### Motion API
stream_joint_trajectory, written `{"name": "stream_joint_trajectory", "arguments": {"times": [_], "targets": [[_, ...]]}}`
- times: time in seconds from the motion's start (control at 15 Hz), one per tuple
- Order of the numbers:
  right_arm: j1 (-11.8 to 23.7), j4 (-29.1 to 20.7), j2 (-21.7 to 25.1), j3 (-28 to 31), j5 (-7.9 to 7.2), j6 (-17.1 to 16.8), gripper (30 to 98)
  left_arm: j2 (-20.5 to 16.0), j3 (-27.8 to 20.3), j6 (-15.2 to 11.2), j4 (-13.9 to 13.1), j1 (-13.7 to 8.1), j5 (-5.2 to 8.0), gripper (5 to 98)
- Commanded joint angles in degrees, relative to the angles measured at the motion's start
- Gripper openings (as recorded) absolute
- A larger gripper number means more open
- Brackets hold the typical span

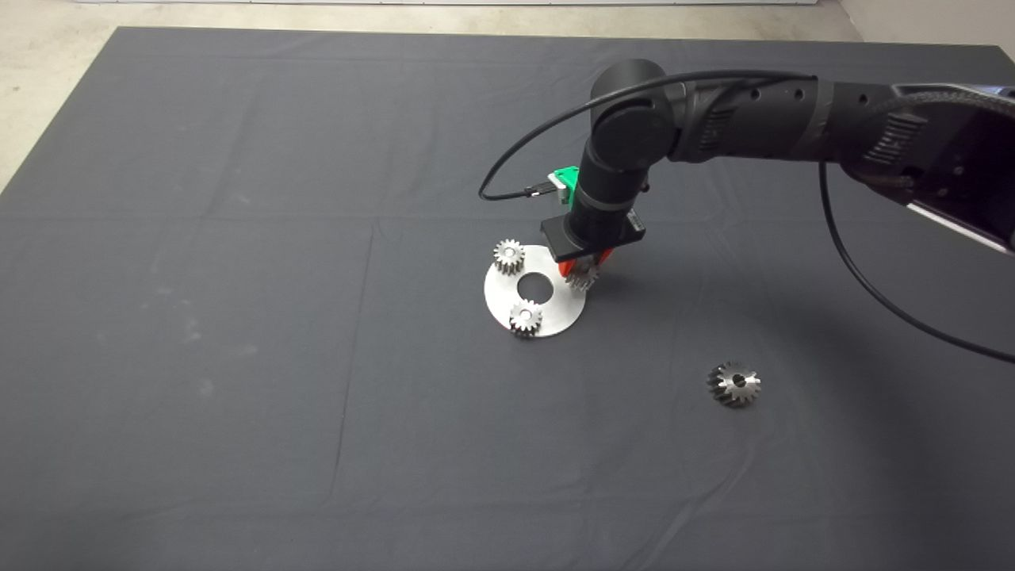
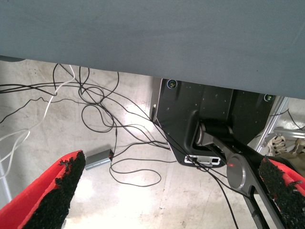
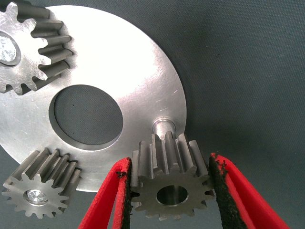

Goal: Remove an incorrectly installed larger gear and replace it with the correct smaller gear

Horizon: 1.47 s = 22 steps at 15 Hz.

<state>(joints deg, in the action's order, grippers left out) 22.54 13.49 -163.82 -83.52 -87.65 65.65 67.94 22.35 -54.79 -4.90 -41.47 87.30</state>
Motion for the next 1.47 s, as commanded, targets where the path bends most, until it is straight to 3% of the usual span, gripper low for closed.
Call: {"name": "stream_joint_trajectory", "arguments": {"times": [0.0, 0.13, 0.27, 0.53, 1.4], "targets": [[-2.06, -1.7, 0.18, 0.15, -6.66, -0.26, 37.5, 0.05, -0.65, 0.24, -0.72, -0.1, 1.56, 94.4], [-1.97, -1.63, -0.06, 0.13, -6.66, -0.48, 37.5, 0.05, -0.65, 0.21, -0.64, -0.1, 1.56, 94.4], [-1.32, -1.18, 0.2, -0.97, -6.74, -2.92, 37.5, 0.14, -0.65, 0.28, -0.72, -0.1, 1.56, 94.4], [2.74, -1.1, -0.24, -4.24, -6.66, -5.27, 37.6, 0.14, -0.65, 0.21, -0.72, -0.1, 1.56, 94.4], [4.09, -1.45, -1.82, -4.45, -6.66, -5.35, 37.4, 0.14, -0.74, 0.3, -0.72, -0.1, 1.56, 94.4]]}}
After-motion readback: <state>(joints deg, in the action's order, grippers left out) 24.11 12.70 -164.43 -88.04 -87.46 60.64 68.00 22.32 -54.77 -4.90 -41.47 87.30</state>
